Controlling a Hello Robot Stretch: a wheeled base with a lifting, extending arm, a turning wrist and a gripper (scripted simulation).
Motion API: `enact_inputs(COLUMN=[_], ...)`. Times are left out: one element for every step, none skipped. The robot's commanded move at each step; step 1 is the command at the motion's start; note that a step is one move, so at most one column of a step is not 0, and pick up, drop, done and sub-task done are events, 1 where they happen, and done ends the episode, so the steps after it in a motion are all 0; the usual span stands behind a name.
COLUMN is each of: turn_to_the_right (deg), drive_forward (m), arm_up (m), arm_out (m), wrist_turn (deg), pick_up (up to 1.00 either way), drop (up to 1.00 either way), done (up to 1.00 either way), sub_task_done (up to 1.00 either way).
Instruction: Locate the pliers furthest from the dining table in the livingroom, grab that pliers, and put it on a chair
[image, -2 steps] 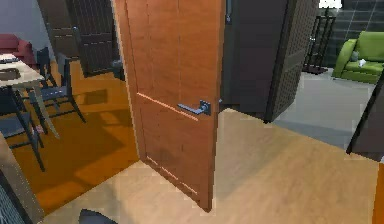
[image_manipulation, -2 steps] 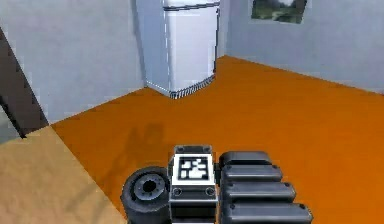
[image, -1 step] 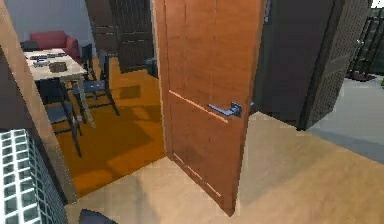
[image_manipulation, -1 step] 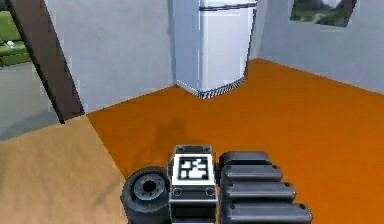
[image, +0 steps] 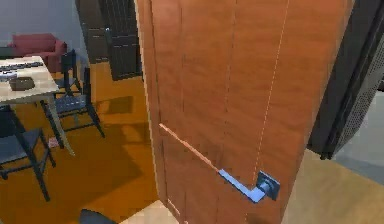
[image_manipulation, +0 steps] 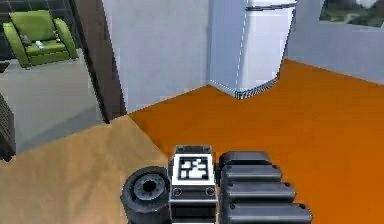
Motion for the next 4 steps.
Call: enact_inputs(turn_to_the_right=[-36.0,0.0,-9.0,0.0], drive_forward=[0.00,1.00,0.00,0.35], arm_up=[0.00,0.00,0.00,0.00], arm_out=[0.00,0.00,0.00,0.00], wrist_turn=[0.0,0.0,0.0,0.0], pick_up=[0.00,0.00,0.00,0.00], drop=[0.00,0.00,0.00,0.00], done=[0.00,0.00,0.00,0.00], sub_task_done=[0.00,0.00,0.00,0.00])
